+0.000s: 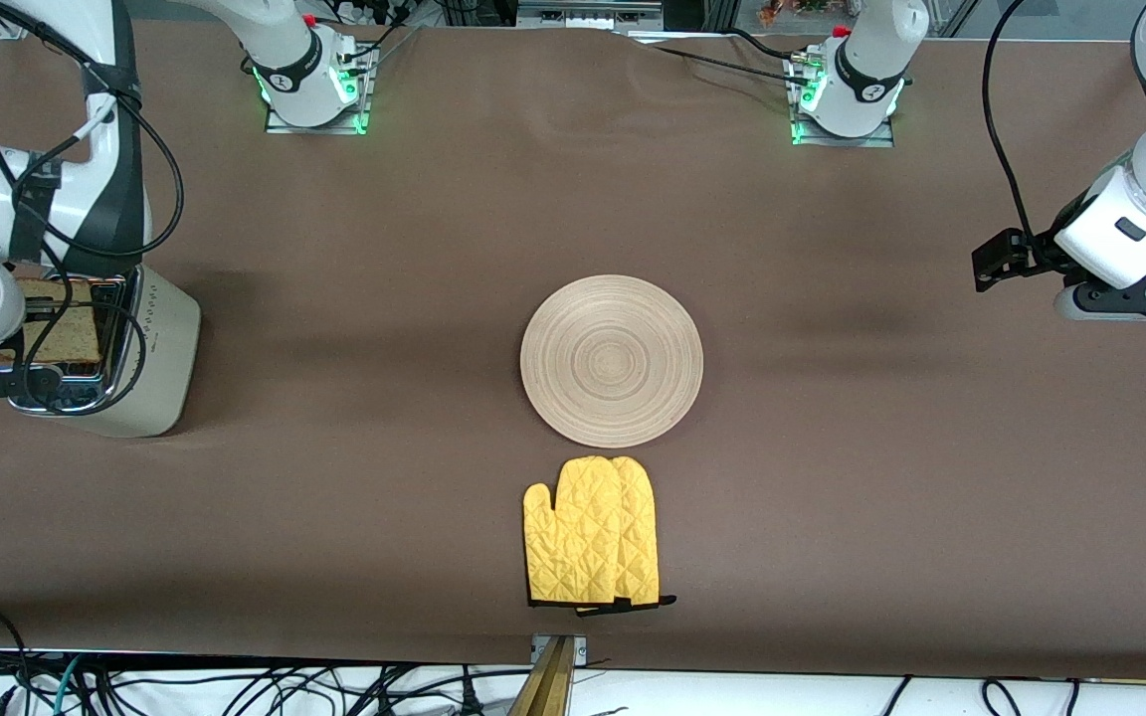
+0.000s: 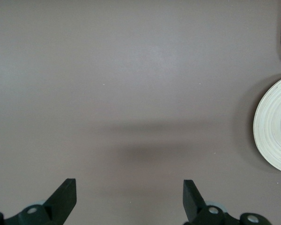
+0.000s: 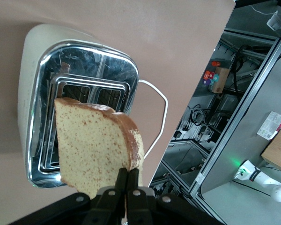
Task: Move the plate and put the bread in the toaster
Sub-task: 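Lower the held bread into the toaster slot with the right gripper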
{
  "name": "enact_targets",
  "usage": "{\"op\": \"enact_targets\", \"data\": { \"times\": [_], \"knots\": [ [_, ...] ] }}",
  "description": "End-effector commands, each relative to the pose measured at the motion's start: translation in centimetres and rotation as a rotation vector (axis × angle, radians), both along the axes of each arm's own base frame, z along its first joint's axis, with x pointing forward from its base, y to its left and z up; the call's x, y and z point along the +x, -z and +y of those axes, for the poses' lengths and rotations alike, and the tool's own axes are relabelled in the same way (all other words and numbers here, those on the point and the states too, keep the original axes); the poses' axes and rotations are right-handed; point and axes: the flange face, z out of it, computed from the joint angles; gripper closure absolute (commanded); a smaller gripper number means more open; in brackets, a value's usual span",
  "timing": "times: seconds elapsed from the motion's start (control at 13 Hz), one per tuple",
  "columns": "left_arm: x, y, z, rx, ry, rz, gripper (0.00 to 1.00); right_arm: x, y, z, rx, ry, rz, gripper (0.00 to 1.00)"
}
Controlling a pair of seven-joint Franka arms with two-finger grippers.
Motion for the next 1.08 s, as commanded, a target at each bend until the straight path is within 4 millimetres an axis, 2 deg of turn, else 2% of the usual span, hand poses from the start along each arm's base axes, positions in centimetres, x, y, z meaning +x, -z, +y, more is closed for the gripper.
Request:
{"op": "enact_targets", "data": {
  "times": [0.0,0.31,0.46,1.0],
  "knots": [
    [0.1,-0.7,0.2,-0.019,0.001,0.005,0.00,-0.4,-0.6,-0.6,-0.006,0.002,-0.008,1.00],
    [0.1,-0.7,0.2,-0.019,-0.001,0.005,0.00,-0.9,0.2,-1.2,-0.008,0.008,0.019,1.00],
    [0.1,-0.7,0.1,-0.019,0.001,0.005,0.00,-1.3,0.4,-2.6,-0.012,0.020,0.036,1.00],
    [0.1,-0.7,0.1,-0.019,-0.001,0.005,0.00,-1.3,-0.2,-3.0,-0.048,0.001,0.058,1.00]
  ]
}}
